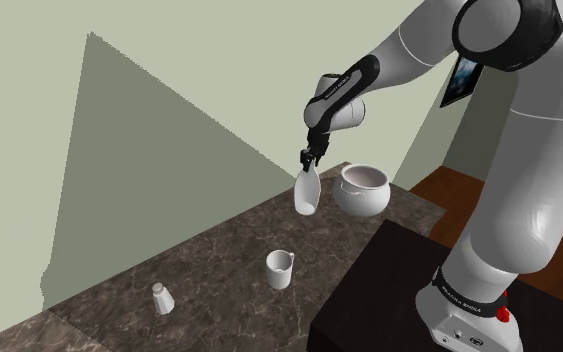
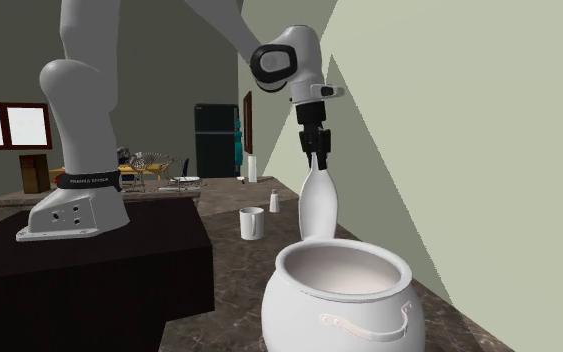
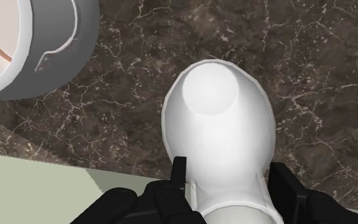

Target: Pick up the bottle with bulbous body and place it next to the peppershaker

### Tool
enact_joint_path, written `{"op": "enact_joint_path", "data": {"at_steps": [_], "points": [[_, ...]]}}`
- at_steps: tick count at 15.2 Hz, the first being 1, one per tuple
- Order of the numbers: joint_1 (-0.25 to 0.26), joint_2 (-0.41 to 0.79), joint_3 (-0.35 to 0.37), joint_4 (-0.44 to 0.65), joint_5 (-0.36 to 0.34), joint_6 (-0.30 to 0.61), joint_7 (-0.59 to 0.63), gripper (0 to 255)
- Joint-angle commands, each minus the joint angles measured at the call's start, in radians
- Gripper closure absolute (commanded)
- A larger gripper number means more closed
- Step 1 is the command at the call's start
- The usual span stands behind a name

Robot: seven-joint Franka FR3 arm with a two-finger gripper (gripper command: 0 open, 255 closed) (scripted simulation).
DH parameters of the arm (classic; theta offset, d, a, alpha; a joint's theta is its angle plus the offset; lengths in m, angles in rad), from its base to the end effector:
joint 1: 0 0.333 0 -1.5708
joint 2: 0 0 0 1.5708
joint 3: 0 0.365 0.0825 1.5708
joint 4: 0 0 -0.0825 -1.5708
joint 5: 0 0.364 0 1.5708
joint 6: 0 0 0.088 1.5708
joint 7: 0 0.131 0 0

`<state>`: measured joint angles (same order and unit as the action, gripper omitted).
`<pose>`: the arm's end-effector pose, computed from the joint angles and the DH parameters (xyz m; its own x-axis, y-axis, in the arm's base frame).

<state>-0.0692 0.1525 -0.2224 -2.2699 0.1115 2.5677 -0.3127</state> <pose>0.5223 -0.1552 0.3469 0.9863 -0.0617 0.1533 -0.0635 -0.9980 0.0072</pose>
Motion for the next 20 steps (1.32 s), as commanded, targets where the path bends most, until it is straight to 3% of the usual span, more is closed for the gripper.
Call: {"op": "enact_joint_path", "data": {"at_steps": [1, 20], "points": [[0.002, -0.022, -0.003, 0.004, -0.012, -0.025, 0.009, 255], [0.008, -0.172, -0.01, 0.105, -0.08, -0.27, 0.062, 255]]}}
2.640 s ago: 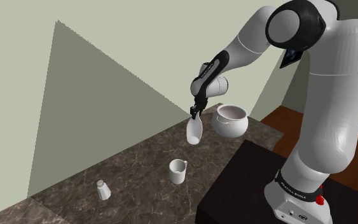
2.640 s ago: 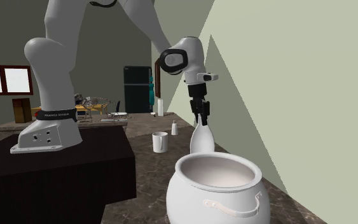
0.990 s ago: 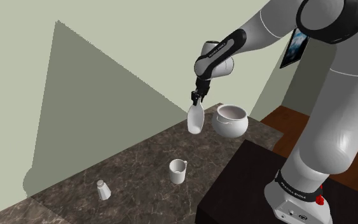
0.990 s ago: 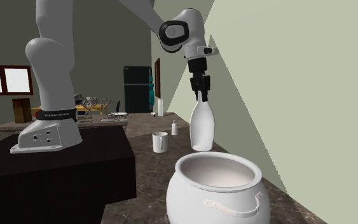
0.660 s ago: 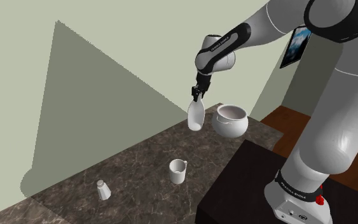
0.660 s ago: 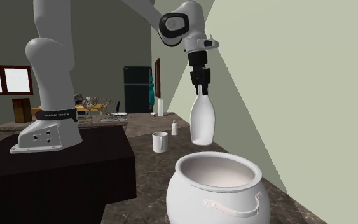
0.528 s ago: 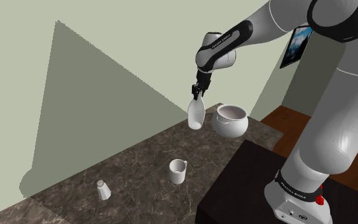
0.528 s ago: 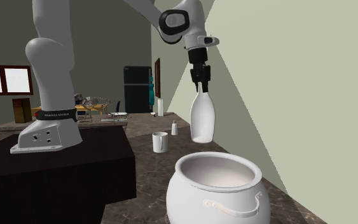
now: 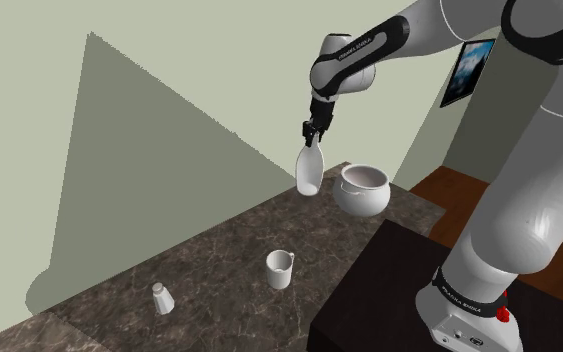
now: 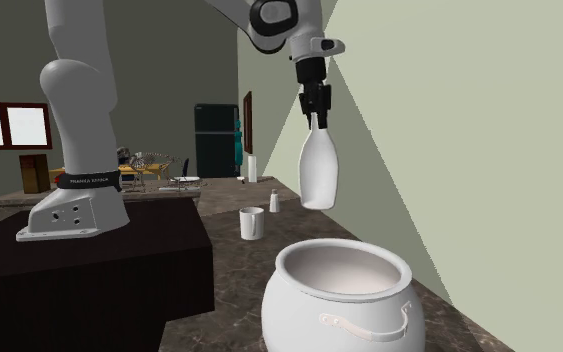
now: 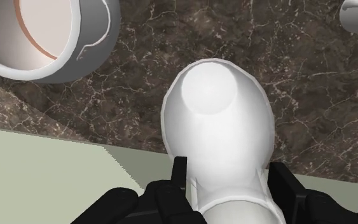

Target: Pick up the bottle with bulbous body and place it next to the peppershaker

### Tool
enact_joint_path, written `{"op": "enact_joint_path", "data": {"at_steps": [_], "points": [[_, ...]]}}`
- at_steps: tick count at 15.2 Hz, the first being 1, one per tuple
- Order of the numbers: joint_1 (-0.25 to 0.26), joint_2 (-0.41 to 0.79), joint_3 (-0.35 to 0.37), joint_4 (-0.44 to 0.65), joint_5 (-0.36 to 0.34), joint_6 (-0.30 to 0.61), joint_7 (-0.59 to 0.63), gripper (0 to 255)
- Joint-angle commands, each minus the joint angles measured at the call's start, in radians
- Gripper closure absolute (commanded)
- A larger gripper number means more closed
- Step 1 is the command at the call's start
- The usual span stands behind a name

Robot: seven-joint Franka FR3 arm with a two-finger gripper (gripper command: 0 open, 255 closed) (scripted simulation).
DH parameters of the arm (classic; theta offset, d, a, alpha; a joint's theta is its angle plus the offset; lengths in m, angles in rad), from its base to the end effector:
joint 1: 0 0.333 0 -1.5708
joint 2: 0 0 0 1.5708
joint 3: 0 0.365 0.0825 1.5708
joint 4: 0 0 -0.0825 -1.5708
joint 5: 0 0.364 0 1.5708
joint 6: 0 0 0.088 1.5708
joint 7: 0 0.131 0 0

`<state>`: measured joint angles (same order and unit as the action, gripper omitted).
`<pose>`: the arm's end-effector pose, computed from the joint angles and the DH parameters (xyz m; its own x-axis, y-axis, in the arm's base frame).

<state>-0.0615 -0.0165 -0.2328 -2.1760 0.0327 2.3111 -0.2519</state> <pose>0.5092 -0.1535 0.4494 0.9863 -0.0615 0.1532 -0.0634 -0.9980 0.0074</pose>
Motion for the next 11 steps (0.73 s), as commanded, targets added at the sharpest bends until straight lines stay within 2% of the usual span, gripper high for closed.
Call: {"op": "enact_joint_path", "data": {"at_steps": [1, 11], "points": [[0.0, -0.009, 0.0, 0.019, -0.004, -0.027, 0.003, 255], [0.001, -0.056, 0.003, 0.105, -0.02, -0.159, 0.017, 255]]}}
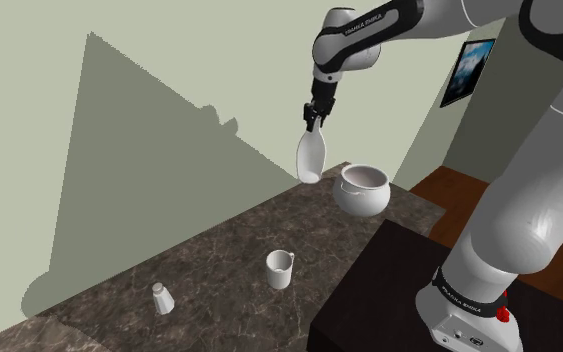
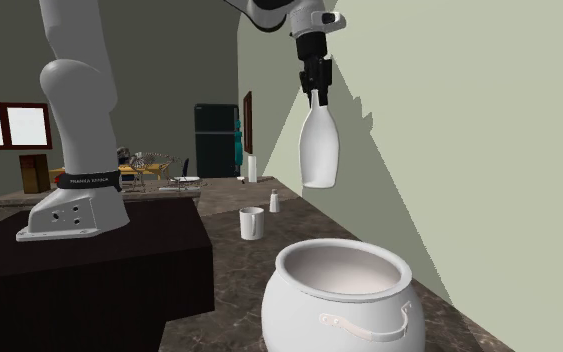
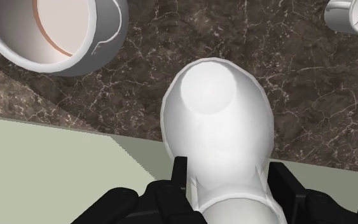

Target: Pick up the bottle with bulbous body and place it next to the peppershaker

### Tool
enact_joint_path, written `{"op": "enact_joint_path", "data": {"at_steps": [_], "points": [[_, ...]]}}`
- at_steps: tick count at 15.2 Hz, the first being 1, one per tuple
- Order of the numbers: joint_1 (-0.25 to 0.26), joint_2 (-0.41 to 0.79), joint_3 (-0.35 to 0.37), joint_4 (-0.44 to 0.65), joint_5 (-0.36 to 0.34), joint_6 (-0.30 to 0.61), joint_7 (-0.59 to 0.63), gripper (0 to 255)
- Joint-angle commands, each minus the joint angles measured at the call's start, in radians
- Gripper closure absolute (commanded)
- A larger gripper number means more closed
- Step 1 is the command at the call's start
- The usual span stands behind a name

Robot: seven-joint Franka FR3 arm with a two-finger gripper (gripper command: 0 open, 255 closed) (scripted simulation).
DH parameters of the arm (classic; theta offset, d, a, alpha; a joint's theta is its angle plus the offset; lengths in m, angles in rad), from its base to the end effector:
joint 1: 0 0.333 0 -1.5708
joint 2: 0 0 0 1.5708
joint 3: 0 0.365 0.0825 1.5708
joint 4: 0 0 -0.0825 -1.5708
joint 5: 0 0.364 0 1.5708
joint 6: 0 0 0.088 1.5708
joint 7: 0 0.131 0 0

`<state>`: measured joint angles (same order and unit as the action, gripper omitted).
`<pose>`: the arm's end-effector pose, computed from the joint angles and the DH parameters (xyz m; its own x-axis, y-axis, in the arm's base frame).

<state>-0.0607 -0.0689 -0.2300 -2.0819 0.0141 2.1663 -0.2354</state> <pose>0.5061 -0.1531 0.5046 0.9863 -0.0616 0.1532 -0.0635 -0.9980 0.0075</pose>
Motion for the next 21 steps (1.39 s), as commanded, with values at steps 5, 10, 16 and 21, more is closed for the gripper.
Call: {"op": "enact_joint_path", "data": {"at_steps": [5, 10, 16, 21], "points": [[0.0, -0.018, 0.002, 0.062, -0.006, -0.08, 0.005, 255], [0.001, -0.028, 0.003, 0.119, -0.009, -0.146, 0.009, 255], [0.001, -0.033, 0.004, 0.186, -0.01, -0.218, 0.011, 255], [0.053, -0.051, 0.073, 0.165, -0.026, -0.214, 0.137, 255]]}}
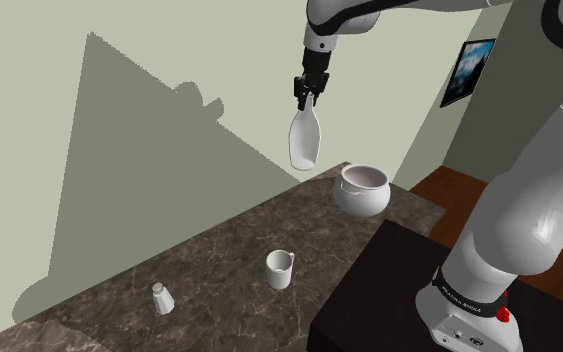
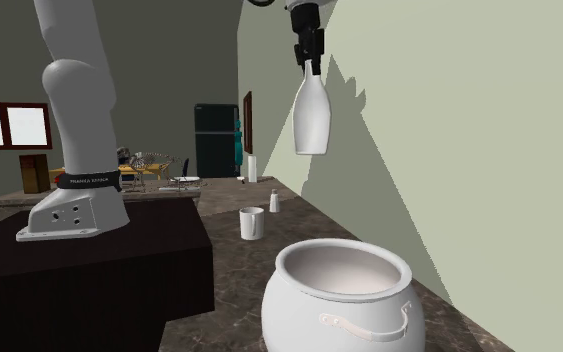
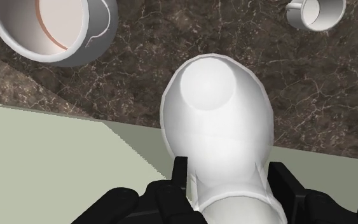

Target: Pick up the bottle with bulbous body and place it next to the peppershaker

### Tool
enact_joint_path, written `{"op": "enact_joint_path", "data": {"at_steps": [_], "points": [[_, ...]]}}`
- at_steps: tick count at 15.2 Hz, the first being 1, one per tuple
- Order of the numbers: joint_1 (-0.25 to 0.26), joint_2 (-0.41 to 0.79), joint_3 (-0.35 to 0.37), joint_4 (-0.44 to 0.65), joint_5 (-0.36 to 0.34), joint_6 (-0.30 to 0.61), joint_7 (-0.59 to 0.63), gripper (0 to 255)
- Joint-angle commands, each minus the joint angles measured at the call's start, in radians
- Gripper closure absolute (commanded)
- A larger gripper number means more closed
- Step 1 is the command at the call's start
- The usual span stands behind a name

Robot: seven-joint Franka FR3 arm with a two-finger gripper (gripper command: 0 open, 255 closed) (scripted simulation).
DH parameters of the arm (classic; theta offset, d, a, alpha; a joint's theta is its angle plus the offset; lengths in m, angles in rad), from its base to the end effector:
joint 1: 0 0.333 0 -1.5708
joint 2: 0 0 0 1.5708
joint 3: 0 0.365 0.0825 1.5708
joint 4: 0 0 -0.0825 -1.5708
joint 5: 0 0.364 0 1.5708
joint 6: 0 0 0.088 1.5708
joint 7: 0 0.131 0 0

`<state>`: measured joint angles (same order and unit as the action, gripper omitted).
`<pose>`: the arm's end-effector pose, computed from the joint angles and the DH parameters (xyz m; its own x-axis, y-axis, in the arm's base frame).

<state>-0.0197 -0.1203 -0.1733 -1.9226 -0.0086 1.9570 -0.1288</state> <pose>0.5083 -0.1048 0.5852 0.9864 -0.0606 0.1527 -0.0624 -0.9980 0.0073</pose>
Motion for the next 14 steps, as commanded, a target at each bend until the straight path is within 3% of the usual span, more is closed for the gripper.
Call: {"op": "enact_joint_path", "data": {"at_steps": [1, 14], "points": [[0.023, 0.0, 0.03, 0.005, -0.005, -0.005, 0.055, 255], [0.158, 0.081, 0.2, 0.1, -0.035, -0.026, 0.369, 255]]}}
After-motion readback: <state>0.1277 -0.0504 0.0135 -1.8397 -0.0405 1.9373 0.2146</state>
